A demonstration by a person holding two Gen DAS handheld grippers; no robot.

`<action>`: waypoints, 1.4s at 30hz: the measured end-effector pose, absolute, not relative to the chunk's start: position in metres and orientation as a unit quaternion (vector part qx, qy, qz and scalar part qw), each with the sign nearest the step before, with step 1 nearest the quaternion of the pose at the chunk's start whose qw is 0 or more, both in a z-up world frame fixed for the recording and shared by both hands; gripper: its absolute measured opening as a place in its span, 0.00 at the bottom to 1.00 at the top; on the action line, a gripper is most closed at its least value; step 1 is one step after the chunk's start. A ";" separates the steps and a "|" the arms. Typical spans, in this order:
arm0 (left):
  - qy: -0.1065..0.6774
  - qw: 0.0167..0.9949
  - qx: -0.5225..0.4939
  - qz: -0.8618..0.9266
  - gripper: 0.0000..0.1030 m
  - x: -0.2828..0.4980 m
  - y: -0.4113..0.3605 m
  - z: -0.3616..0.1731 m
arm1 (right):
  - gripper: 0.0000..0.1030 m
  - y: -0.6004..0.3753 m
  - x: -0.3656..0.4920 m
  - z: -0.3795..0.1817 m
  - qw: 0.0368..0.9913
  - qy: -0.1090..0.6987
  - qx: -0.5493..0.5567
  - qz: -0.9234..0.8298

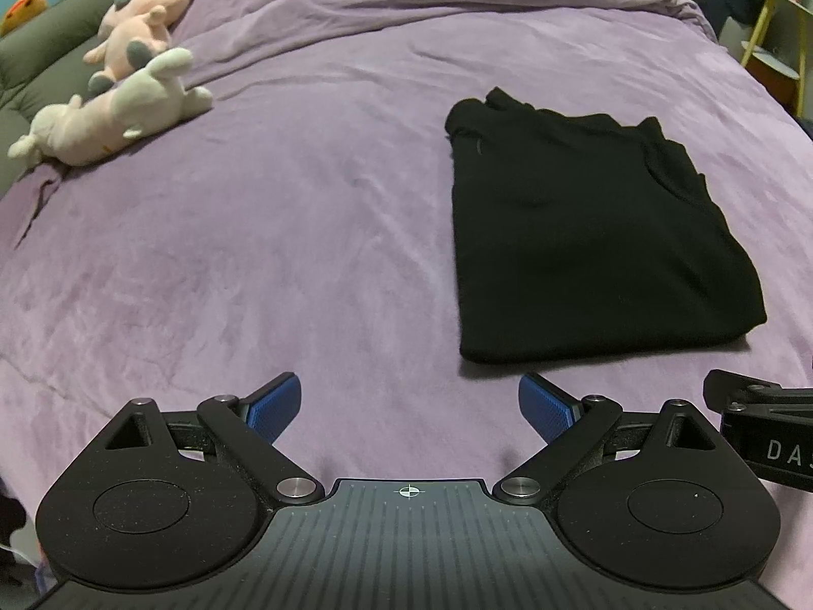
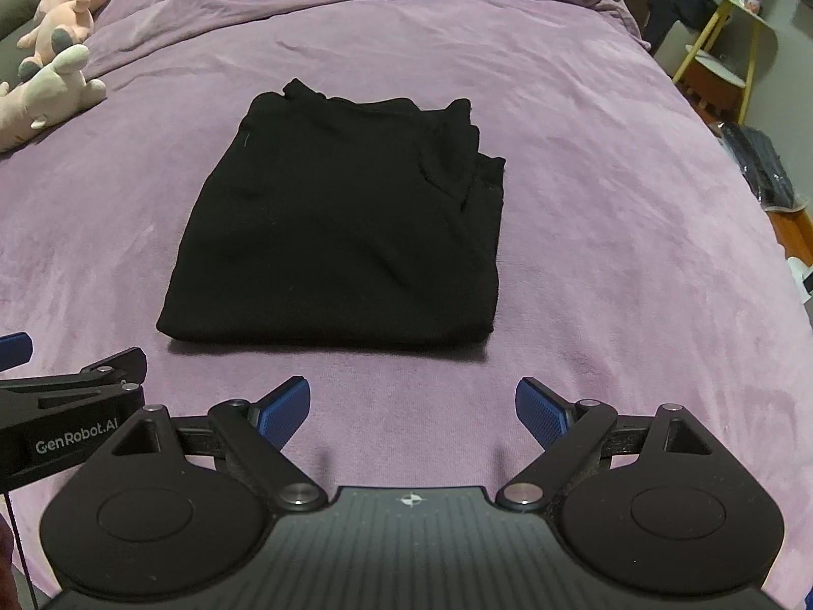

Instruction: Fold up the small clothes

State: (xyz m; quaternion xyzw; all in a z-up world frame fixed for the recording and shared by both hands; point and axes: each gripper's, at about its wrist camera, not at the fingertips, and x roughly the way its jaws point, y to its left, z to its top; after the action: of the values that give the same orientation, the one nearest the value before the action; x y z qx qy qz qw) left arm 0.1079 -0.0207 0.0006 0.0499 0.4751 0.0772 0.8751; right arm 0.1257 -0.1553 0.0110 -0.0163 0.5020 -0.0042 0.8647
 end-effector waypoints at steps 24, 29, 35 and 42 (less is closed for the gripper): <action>0.468 0.879 0.048 0.075 0.94 0.102 -0.022 0.008 | 0.86 -0.157 0.122 0.015 0.869 0.495 -0.007 -0.005; 0.467 0.880 0.048 0.073 0.94 0.100 -0.023 0.009 | 0.86 -0.157 0.121 0.016 0.869 0.494 -0.008 -0.005; 0.467 0.880 0.049 0.074 0.94 0.099 -0.023 0.009 | 0.86 -0.158 0.120 0.017 0.870 0.493 -0.006 -0.006; 0.463 0.882 0.051 0.073 0.94 0.097 -0.026 0.013 | 0.86 -0.158 0.118 0.018 0.871 0.492 -0.005 -0.004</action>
State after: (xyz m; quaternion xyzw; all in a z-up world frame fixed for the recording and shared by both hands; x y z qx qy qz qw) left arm 0.0967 -0.0259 0.0128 0.0506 0.4626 0.0734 0.8821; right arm 0.1185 -0.1584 0.0175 -0.0054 0.4920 -0.0045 0.8705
